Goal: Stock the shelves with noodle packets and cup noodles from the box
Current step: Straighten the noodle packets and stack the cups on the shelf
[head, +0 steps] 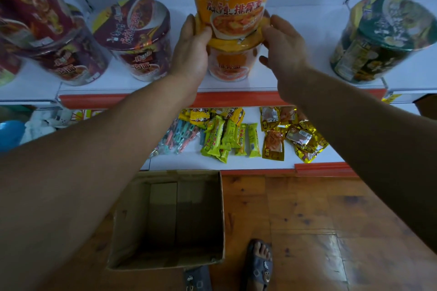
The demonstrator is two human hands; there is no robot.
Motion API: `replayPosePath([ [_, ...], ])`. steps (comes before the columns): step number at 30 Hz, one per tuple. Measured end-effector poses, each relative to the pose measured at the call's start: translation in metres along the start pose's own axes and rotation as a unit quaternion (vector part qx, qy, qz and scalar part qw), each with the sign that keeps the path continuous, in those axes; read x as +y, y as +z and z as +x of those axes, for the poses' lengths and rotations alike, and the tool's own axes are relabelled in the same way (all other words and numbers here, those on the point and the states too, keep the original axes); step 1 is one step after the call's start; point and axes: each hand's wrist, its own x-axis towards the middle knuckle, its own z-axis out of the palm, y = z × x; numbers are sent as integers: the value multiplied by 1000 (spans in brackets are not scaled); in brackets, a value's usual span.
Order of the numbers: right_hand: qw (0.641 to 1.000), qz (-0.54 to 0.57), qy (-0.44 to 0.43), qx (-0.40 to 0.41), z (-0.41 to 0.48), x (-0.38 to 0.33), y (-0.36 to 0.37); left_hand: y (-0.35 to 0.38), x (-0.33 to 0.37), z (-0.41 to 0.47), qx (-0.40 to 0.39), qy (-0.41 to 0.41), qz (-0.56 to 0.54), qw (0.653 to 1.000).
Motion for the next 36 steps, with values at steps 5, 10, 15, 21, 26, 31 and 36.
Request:
replayPosePath([
  [5,999,16,-44,18,-3,18,7,-3,-16,-4,9,37,38,999],
  [10,999,-8,-44,-3,11,10,10,-5,-5,2,27,26,43,998],
  [15,1000,-1,-28,-7,13,8,15,-5,-4,3,37,22,55,998],
  [21,999,8,-30,-5,9,9,20,-8,-9,1,17,24,35,999],
  [26,1000,-2,-25,-1,10,7,20,-9,-6,3,21,21,62,998],
  [31,1000,-21,7,13,12,2,12,-8,-9,-5,37,9,50,998],
  [36,990,-113,-2,81,0,-4,-6,-3,-5,-40,147,10,10,989],
])
